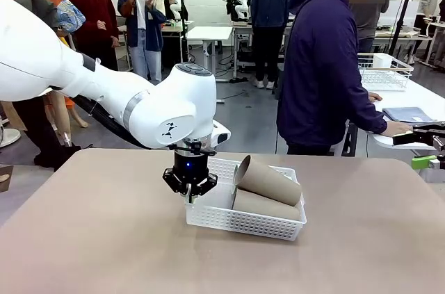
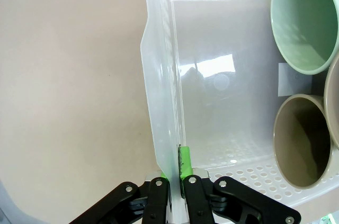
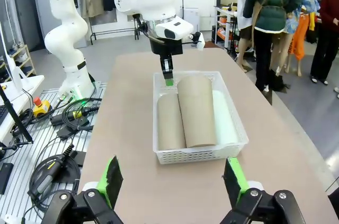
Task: Clean and organize the cups into the basket.
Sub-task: Move the Organizing basket back to the left side of the table.
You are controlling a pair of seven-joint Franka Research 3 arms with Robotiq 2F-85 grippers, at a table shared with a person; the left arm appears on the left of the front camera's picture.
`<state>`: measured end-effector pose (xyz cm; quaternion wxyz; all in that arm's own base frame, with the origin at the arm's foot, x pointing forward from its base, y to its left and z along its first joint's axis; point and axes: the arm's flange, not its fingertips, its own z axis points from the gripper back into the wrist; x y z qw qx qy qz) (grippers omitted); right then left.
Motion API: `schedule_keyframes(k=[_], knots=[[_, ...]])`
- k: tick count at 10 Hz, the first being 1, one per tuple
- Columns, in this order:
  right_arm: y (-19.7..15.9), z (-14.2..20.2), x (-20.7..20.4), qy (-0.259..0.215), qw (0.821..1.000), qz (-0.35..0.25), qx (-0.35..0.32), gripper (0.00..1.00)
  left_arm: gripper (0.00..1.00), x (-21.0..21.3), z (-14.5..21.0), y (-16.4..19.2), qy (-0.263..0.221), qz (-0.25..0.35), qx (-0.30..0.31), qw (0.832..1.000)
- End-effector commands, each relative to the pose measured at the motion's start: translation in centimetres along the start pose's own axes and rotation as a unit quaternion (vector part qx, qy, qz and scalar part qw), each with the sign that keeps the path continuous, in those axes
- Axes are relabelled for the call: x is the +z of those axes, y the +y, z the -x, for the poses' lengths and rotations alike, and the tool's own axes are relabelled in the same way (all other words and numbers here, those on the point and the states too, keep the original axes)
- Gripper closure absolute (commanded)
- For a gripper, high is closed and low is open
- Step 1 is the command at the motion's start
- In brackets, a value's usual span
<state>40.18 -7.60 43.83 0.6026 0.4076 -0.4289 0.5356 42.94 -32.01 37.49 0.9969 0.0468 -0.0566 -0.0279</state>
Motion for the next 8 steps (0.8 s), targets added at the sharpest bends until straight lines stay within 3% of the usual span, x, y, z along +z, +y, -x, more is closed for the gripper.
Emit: schedule_keyframes(k=[1,5,6,7,8], knots=[[0.0,-0.2,0.3,0.006,1.000,-0.007,-0.008,0.00,1.00,0.1,0.0,0.0,-0.002,0.001,-0.001,1.000],[0.0,0.0,0.0,0.000,1.000,0.000,0.000,0.00,1.00,0.1,0.0,0.0,-0.002,0.001,-0.001,1.000],[0.0,0.0,3.0,-0.069,0.981,-0.005,-0.180,0.00,1.00,0.1,0.0,0.0,-0.002,0.001,-0.001,1.000],[0.5,0.2,5.6,-0.089,0.939,0.011,-0.332,0.00,1.00,0.1,0.0,0.0,-0.002,0.001,-0.001,1.000],[1.2,0.9,8.2,-0.096,0.881,0.013,-0.463,0.00,1.00,0.1,0.0,0.0,-0.002,0.001,-0.001,1.000]])
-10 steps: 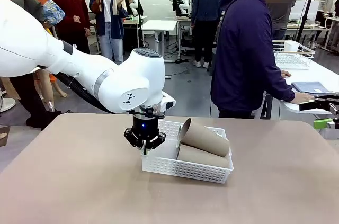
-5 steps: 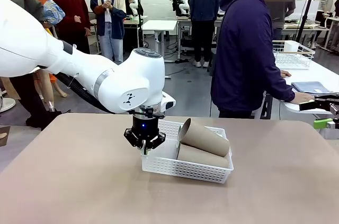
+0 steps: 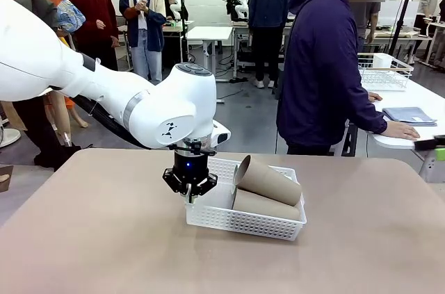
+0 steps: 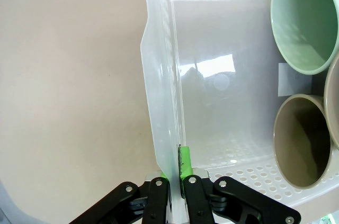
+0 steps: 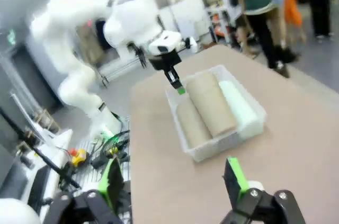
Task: Clean and organize the cups into the basket.
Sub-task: Move the Organizing basket back to the left side of the table.
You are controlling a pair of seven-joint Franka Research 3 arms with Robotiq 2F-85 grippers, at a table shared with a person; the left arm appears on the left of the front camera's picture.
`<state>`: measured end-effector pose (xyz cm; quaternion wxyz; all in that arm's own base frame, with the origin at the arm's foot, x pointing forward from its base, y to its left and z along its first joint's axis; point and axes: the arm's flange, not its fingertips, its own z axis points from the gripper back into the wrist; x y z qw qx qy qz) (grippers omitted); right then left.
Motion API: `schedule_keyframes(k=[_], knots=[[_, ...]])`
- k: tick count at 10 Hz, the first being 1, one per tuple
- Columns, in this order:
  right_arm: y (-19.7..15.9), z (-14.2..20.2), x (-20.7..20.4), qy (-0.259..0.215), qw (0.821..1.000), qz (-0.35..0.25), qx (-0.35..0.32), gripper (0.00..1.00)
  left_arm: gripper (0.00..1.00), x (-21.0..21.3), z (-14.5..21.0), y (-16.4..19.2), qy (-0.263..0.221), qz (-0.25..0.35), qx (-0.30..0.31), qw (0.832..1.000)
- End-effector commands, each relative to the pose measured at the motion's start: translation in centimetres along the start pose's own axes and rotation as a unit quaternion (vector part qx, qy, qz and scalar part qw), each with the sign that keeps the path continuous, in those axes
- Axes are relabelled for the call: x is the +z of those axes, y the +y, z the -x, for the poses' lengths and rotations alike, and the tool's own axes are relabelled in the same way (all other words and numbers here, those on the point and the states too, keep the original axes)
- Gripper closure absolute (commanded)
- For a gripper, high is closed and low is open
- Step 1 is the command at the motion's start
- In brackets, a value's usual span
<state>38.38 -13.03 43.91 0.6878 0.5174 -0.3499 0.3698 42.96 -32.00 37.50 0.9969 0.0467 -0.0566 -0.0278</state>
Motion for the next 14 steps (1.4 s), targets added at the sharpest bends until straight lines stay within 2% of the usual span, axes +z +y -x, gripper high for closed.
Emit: schedule_keyframes(k=[1,2,4,6,7,8,9,14], knots=[[0.7,-0.1,4.6,-0.073,0.936,-0.003,-0.345,0.00,1.00,0.1,0.1,0.0,-0.002,0.001,-0.001,1.000],[0.5,0.9,6.5,-0.091,0.911,-0.002,-0.403,0.00,1.00,0.1,0.1,0.0,-0.002,0.001,-0.001,1.000],[-0.1,3.2,10.4,-0.132,0.872,0.038,-0.471,0.00,1.00,0.1,0.1,0.0,-0.002,0.001,-0.001,1.000],[-0.9,6.2,12.2,-0.146,0.846,0.032,-0.512,0.00,1.00,0.1,0.1,0.0,-0.002,0.001,-0.001,1.000],[-1.1,7.1,13.0,-0.163,0.842,0.031,-0.513,0.00,1.00,0.1,0.1,0.0,-0.002,0.001,-0.001,1.000],[-1.3,7.3,13.0,-0.172,0.849,0.015,-0.499,0.00,1.00,0.1,0.1,0.0,-0.002,0.001,-0.001,1.000],[-0.7,7.8,13.0,-0.117,0.854,0.033,-0.505,0.00,1.00,0.1,0.1,0.0,-0.002,0.001,-0.001,1.000],[-0.7,7.8,13.0,-0.117,0.854,0.033,-0.505,0.00,1.00,0.1,0.1,0.0,-0.002,0.001,-0.001,1.000]])
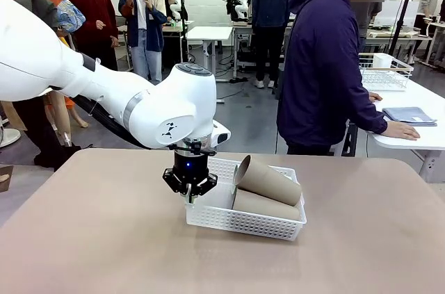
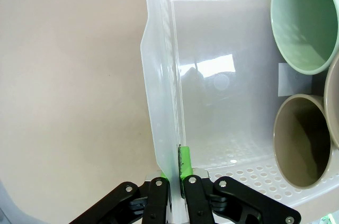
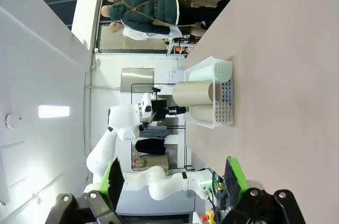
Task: Clean and organize the cups into the basket.
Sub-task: Move the Organizing basket back to the left side of the table.
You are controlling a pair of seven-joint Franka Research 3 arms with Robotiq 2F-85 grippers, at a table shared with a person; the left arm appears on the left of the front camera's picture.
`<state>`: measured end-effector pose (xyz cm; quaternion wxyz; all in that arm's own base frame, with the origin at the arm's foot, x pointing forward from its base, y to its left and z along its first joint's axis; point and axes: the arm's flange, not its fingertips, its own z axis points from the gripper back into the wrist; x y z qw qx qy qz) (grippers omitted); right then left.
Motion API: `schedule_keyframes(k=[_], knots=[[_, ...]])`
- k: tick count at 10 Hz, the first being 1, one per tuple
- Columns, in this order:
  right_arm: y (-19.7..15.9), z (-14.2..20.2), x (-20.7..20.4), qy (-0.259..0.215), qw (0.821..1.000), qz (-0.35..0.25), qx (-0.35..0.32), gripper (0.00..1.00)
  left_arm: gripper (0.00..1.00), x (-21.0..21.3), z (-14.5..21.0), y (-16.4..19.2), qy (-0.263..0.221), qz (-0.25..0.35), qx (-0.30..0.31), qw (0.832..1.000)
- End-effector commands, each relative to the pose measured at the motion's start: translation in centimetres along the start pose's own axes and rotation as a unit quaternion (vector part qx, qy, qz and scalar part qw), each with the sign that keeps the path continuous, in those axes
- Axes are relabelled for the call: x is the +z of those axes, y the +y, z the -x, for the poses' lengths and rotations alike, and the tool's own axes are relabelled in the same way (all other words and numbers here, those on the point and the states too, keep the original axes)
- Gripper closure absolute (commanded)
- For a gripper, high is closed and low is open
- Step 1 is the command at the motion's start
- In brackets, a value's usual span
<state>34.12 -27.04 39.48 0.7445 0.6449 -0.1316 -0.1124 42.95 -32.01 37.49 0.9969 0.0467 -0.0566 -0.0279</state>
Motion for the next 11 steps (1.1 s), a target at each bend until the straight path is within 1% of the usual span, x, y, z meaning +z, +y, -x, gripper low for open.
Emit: schedule_keyframes(k=[1,2,4,5,6,7,9,11], knots=[[0.2,0.2,0.0,0.007,1.000,0.007,0.007,0.00,0.96,0.0,0.0,0.0,0.000,0.000,0.000,1.000],[0.2,0.2,0.0,0.007,1.000,0.007,0.007,0.00,0.96,-0.5,0.4,3.2,-0.007,0.013,0.009,1.000],[0.2,0.2,0.0,0.007,1.000,0.007,0.007,0.00,0.96,0.5,2.9,10.9,-0.039,0.030,0.030,0.998],[0.2,0.2,0.0,0.007,1.000,0.007,0.007,0.00,0.96,0.9,4.1,14.2,-0.053,0.032,0.034,0.998],[0.2,0.2,0.0,0.007,1.000,0.007,0.007,0.00,0.96,0.6,4.8,16.6,-0.054,0.023,0.031,0.998],[0.2,0.2,0.0,0.007,1.000,0.007,0.007,0.00,0.96,-0.2,5.2,19.1,-0.055,-0.002,0.035,0.998],[0.2,0.2,0.0,0.007,1.000,0.007,0.007,0.00,0.96,-1.8,5.1,24.1,-0.058,-0.036,0.044,0.997],[0.2,0.2,0.0,0.007,1.000,0.007,0.007,0.00,0.96,-2.2,4.8,28.5,-0.054,-0.039,0.052,0.996]])
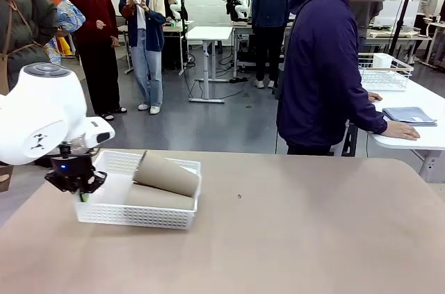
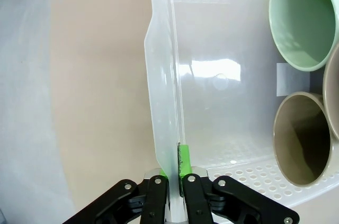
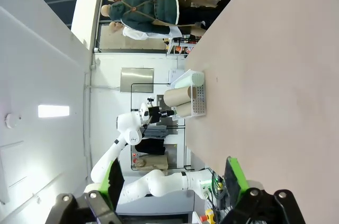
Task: Clean and organize the cups into the basket.
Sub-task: Move the Organizing basket back to the left side of the table.
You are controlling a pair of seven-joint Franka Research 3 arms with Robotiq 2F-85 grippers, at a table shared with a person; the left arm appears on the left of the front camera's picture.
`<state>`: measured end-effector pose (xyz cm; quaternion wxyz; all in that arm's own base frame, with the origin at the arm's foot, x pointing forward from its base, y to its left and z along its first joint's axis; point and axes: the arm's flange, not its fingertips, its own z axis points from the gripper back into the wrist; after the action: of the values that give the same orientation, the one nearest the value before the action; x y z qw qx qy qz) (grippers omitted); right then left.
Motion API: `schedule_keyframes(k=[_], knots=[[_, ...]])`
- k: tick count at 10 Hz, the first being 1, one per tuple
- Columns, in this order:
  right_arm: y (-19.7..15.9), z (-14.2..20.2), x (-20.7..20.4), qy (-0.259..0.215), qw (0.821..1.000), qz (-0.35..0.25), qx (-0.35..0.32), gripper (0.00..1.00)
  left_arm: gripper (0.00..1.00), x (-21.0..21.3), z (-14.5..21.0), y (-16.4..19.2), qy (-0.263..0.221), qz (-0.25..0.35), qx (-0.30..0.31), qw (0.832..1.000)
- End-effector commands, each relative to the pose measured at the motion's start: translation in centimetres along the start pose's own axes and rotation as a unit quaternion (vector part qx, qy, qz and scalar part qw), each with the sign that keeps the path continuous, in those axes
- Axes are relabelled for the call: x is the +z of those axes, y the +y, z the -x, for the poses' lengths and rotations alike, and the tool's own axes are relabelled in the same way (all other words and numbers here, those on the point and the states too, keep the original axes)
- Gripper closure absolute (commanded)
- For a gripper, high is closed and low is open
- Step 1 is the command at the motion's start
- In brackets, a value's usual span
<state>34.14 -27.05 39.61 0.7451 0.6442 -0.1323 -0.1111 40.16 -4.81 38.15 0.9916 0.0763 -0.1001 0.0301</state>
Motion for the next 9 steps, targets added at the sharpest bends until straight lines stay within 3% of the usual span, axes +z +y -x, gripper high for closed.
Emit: schedule_keyframes(k=[1,3,5,9], knots=[[0.1,0.2,0.0,0.006,1.000,0.006,0.005,0.00,0.96,-0.7,-0.3,3.4,-0.007,0.005,0.005,1.000],[0.1,0.2,0.0,0.006,1.000,0.006,0.005,0.00,0.96,-0.7,-1.4,6.4,0.016,0.020,0.019,0.999],[0.1,0.2,0.0,0.006,1.000,0.006,0.005,0.00,0.96,-1.8,-1.9,8.7,0.035,0.029,-0.007,0.999],[0.1,0.2,0.0,0.006,1.000,0.006,0.005,0.00,0.96,-2.6,-2.6,9.6,0.033,0.042,-0.025,0.998]])
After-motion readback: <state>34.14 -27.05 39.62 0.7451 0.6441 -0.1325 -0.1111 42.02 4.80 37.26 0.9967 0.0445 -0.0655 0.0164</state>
